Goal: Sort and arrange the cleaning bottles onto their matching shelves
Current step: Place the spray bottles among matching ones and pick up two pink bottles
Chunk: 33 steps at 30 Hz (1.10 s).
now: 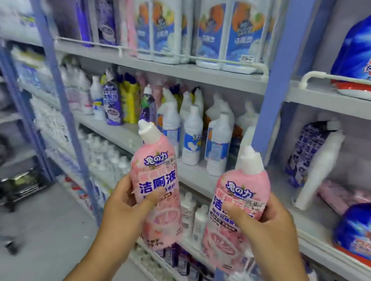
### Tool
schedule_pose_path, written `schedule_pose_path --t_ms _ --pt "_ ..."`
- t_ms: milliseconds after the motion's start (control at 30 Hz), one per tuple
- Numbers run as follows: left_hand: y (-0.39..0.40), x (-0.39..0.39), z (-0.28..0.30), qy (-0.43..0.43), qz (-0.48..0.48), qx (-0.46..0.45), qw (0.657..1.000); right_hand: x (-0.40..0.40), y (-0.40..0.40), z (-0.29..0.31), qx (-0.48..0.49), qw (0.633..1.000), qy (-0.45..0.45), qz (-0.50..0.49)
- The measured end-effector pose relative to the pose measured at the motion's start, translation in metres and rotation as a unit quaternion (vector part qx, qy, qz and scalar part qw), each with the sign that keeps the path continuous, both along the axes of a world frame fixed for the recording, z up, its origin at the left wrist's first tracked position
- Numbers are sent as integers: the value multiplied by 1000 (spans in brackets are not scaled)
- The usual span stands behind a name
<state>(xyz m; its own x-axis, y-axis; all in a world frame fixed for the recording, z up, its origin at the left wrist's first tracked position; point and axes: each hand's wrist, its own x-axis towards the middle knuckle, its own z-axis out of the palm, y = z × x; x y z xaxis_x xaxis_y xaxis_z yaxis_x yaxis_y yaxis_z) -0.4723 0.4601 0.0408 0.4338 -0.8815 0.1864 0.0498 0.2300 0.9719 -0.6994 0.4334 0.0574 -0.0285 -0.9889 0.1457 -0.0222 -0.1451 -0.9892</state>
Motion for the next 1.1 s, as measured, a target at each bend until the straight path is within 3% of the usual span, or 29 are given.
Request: schedule_pose_path --t_ms 400,767,1100 --pt "-42 155 -3 -11 89 4 996 151 -63 2 -13 997 -24 68" --pt "-258 354 -22 -48 20 -21 998 367 -216 -10 -44 999 -18 -7" --pt "-421 420 -45 -113 -37 -2 993 487 -373 -7 -76 985 -23 -153"
